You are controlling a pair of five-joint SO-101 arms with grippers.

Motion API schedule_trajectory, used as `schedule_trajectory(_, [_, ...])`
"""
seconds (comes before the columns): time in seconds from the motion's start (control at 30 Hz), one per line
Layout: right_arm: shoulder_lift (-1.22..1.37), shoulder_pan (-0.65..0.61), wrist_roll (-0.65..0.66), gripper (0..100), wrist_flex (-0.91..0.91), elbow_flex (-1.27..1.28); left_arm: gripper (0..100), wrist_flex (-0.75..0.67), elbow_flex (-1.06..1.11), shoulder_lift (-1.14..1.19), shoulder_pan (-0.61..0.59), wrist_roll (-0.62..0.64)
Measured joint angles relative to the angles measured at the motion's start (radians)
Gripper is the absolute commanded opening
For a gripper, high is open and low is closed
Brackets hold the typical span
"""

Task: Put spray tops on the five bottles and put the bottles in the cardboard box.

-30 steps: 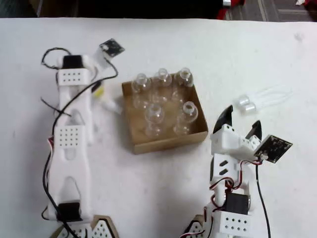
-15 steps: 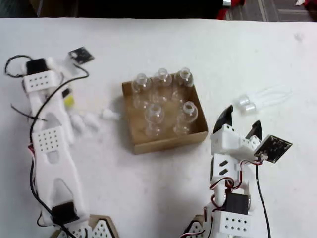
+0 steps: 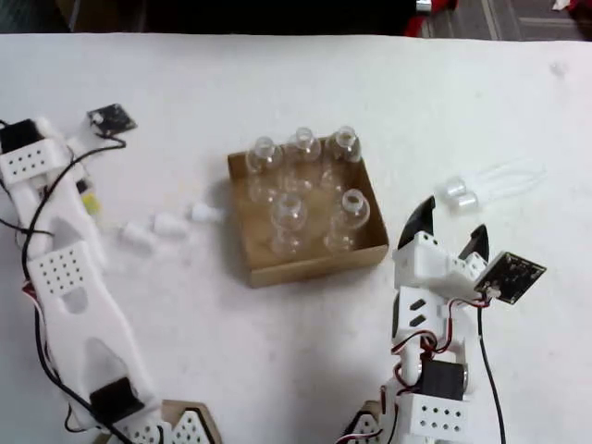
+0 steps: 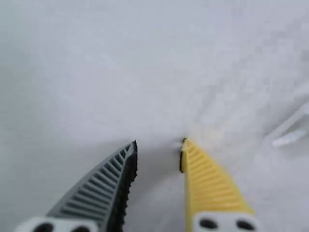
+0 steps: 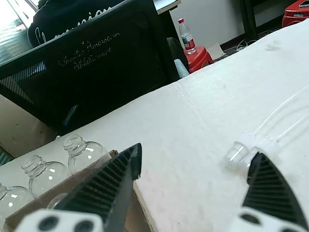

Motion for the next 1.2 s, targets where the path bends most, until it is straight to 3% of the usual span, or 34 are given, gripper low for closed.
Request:
schedule_trajectory(0.23, [0.0, 0.0, 0.0, 31.8, 0.0, 0.0, 15, 0.0, 0.534, -0.295, -0.048, -0.135])
schedule_trajectory(0.43, [0.0, 0.0, 0.0, 31.8, 0.0, 0.0, 15, -0.017, 0.888, -0.598, -0.003, -0.15])
schedule_trajectory(1.0, [0.0, -0.002, 0.0, 31.8, 0.011, 0.0, 16, -0.161, 0.933, -0.927, 0.129, 0.141])
schedule_trajectory(1.2, [0.0, -0.021, 0.0, 31.8, 0.02, 0.0, 15, -0.158, 0.933, -1.025, 0.242, 0.149])
